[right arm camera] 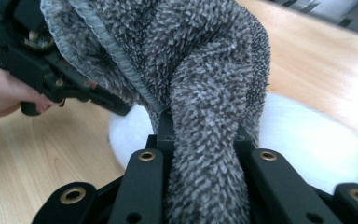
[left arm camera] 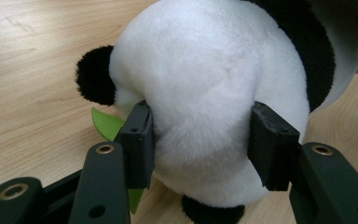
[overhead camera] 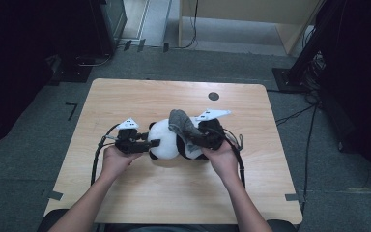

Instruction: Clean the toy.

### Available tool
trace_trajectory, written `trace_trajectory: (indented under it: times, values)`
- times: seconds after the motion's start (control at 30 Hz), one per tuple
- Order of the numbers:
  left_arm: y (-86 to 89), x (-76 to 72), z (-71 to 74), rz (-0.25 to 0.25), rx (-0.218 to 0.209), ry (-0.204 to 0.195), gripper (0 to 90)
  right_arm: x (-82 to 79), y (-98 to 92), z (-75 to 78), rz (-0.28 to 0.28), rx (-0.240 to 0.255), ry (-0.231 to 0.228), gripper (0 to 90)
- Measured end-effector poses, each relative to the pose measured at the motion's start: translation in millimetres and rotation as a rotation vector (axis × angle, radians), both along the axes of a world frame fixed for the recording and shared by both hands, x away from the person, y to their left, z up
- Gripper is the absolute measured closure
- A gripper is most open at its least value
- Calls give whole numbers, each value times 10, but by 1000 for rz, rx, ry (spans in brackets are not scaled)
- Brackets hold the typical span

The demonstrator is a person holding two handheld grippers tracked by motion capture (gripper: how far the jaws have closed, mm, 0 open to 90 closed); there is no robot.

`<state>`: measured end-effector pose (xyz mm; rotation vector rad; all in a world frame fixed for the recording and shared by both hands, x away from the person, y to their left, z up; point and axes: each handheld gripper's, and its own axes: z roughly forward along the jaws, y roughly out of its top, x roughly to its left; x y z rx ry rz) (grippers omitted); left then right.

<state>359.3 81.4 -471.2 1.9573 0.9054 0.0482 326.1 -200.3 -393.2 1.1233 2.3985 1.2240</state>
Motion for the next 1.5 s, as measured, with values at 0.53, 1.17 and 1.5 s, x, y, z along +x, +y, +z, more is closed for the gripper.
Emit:
trace_trajectory:
  times: [0.53, 1.17, 1.5]
  values:
    - [13, 6, -18, 5, 12, 23, 512, -127, 530, -384, 112, -120, -11, 756]
    - [6, 19, -38, -3, 30, 20, 526, -186, 559, -707, 217, -101, 110, 770]
    - [17, 38, -34, -6, 45, 11, 533, -173, 376, -858, 177, -213, 199, 767]
